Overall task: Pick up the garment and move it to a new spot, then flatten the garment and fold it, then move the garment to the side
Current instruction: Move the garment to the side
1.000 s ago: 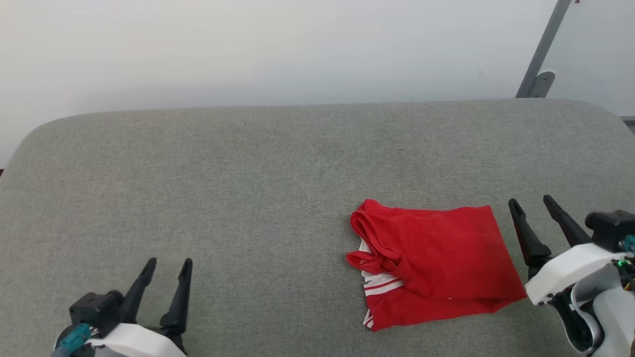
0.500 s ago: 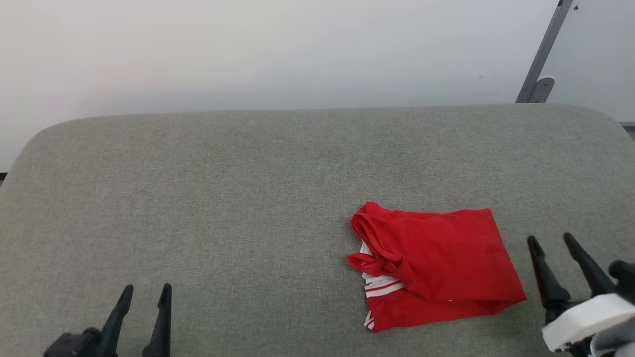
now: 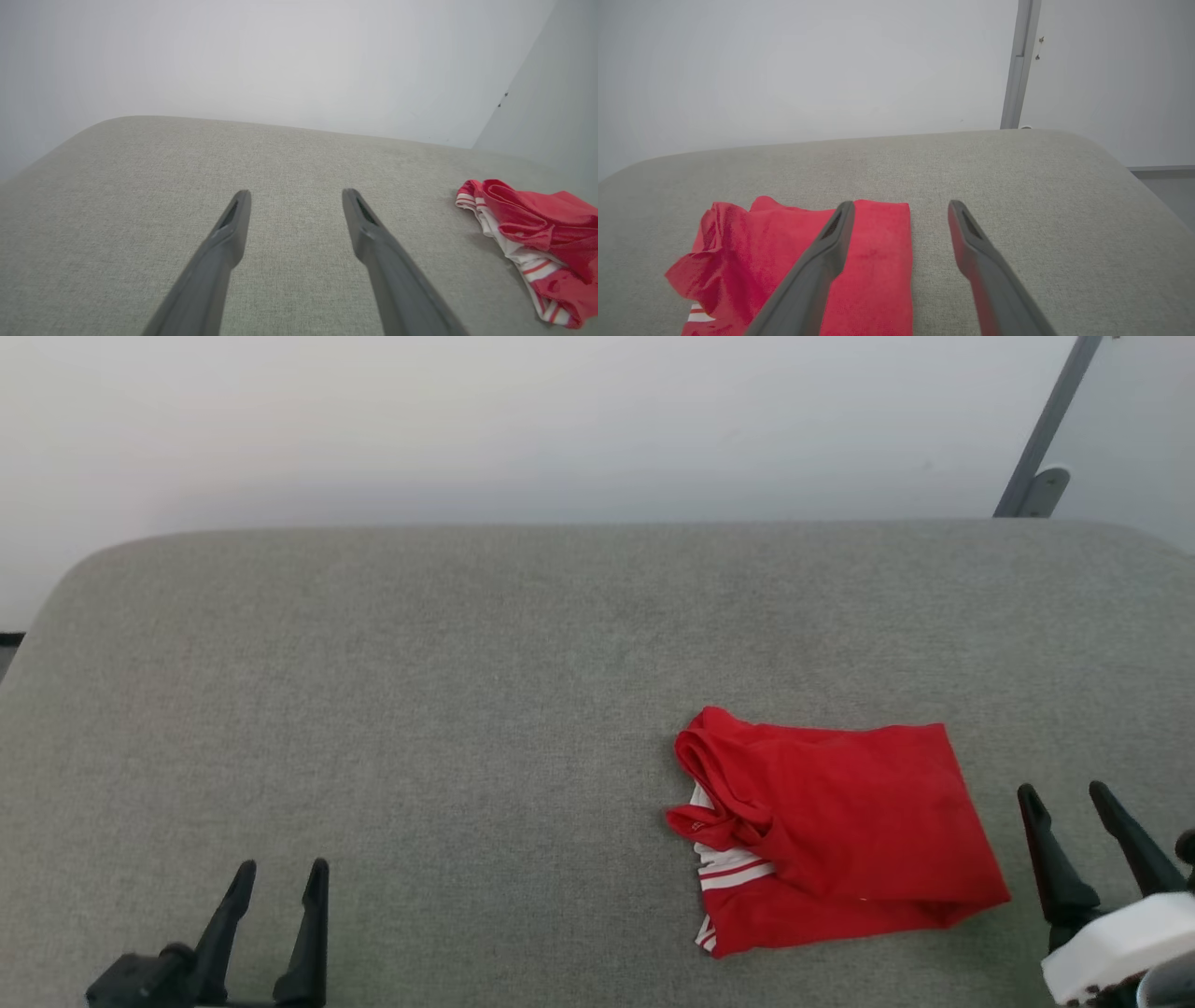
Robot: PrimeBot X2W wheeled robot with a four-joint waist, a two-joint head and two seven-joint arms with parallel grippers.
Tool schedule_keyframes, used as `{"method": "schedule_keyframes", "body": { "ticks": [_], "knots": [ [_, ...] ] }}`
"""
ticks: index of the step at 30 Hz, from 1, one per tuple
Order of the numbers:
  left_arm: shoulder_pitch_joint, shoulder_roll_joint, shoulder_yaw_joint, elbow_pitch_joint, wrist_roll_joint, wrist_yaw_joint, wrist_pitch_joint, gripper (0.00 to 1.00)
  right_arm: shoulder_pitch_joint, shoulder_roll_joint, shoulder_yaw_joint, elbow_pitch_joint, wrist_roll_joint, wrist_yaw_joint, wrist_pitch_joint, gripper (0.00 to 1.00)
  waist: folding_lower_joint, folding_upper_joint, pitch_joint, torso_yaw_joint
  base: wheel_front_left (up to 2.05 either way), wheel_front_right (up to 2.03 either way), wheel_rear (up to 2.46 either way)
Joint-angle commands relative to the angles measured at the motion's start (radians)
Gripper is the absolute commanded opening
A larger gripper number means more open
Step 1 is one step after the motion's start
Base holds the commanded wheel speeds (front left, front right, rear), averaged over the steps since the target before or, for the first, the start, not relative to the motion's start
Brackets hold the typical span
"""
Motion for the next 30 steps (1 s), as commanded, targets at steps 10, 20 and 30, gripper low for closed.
{"method": "schedule_keyframes", "body": {
  "ticks": [10,20,30],
  "knots": [
    [-0.139,-0.004,-0.056,0.008,-0.021,0.003,-0.002,1.00,-0.156,-0.106,0.008,0.038,0.004,0.000,0.396,1.00,0.0000,-0.0001,0.149,0.057,0.00,0.00,0.00],
    [-0.261,0.007,-0.119,0.035,-0.058,0.002,-0.002,1.00,-0.260,-0.198,0.072,-0.030,0.121,0.000,0.893,1.00,0.0000,-0.0001,0.288,0.104,0.00,0.00,0.00],
    [-0.329,0.030,-0.165,0.056,-0.062,0.002,-0.002,1.00,-0.230,-0.099,0.032,-0.029,0.087,0.000,1.013,0.00,0.0000,-0.0001,0.330,0.089,0.00,0.00,0.00]
  ]
}}
